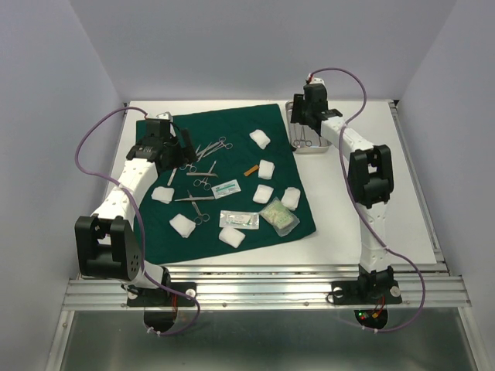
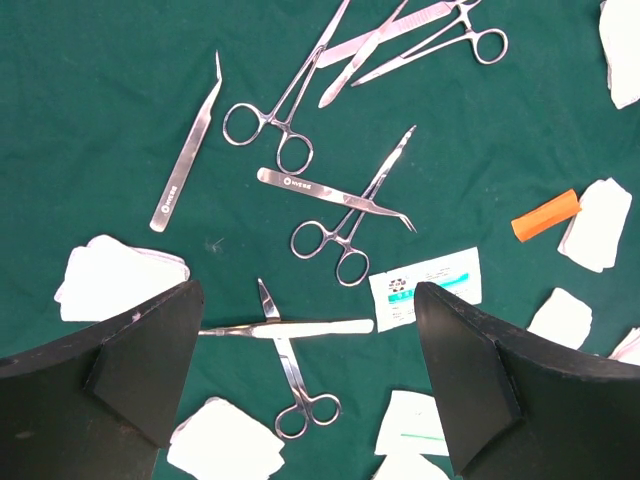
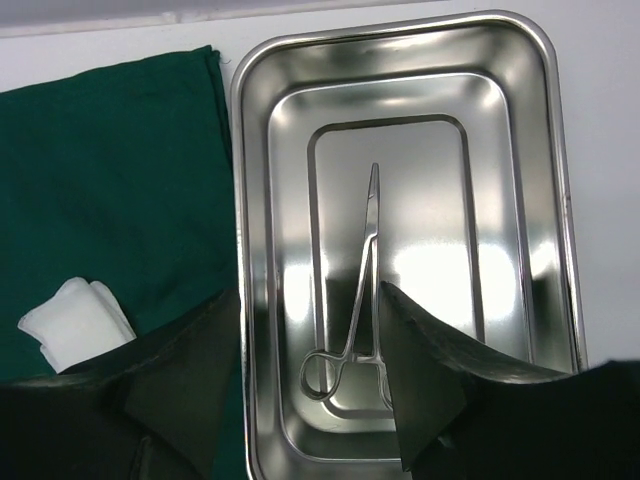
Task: Prepare the surgical pack
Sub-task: Adjust the container at the center of the board.
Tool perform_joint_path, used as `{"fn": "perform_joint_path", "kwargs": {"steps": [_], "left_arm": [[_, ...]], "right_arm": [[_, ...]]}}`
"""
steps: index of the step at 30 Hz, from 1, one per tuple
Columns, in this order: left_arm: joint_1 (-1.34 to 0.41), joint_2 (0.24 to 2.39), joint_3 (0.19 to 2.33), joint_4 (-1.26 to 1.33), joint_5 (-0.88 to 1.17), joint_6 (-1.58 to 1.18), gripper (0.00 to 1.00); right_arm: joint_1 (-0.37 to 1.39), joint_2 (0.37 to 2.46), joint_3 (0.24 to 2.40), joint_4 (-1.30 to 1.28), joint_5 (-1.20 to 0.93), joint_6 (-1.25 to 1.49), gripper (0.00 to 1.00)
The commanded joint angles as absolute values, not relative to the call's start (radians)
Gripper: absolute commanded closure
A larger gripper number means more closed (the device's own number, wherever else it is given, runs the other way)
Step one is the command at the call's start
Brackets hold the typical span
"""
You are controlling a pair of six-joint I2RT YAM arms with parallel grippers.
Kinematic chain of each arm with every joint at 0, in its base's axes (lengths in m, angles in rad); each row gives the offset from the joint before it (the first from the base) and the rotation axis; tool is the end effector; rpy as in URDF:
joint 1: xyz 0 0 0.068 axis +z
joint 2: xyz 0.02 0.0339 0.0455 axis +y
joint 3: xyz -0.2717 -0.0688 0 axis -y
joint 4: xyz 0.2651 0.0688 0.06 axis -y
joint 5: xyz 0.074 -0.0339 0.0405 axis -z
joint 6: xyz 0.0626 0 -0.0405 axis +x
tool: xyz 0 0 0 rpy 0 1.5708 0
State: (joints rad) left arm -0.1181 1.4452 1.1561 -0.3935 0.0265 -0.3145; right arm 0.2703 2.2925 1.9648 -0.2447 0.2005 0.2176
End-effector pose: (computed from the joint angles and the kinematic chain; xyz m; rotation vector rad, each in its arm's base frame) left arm 0.3604 -0.0444 0.2788 -0.2080 2.2567 -0.2607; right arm 0.5657 0.1438 0.2156 0.0606 2.1303 0.0725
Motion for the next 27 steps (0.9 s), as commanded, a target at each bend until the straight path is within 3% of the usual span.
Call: {"fn": "perform_joint_path", "kwargs": {"steps": [1, 9, 17, 23, 27], "left_arm": [[-0.121, 1.408, 1.151, -0.373, 0.02, -0.31, 0.01], [-0.121, 1.417, 1.15, -0.38, 0.025, -0.308, 0.01], [-0.121, 1.42, 1.157, -0.382, 0.035, -0.311, 0.01], [-0.121, 1.424, 1.163, -0.385, 0.044, -0.313, 0.01], [-0.123, 1.422, 1.164, -0.387, 0.044, -0.313, 0.01]], "right_arm": [[0.294, 2.263, 1.985, -0.207, 0.183, 0.218, 0.36], [0.313, 2.342, 2.045, -0.261, 0.184, 0.201, 0.38], [0.313, 2.387, 2.043, -0.278, 0.189, 0.196, 0.5], [0.313, 2.387, 2.039, -0.273, 0.183, 0.186, 0.66], [0.322, 2.375, 2.042, -0.273, 0.19, 0.178, 0.82]]}}
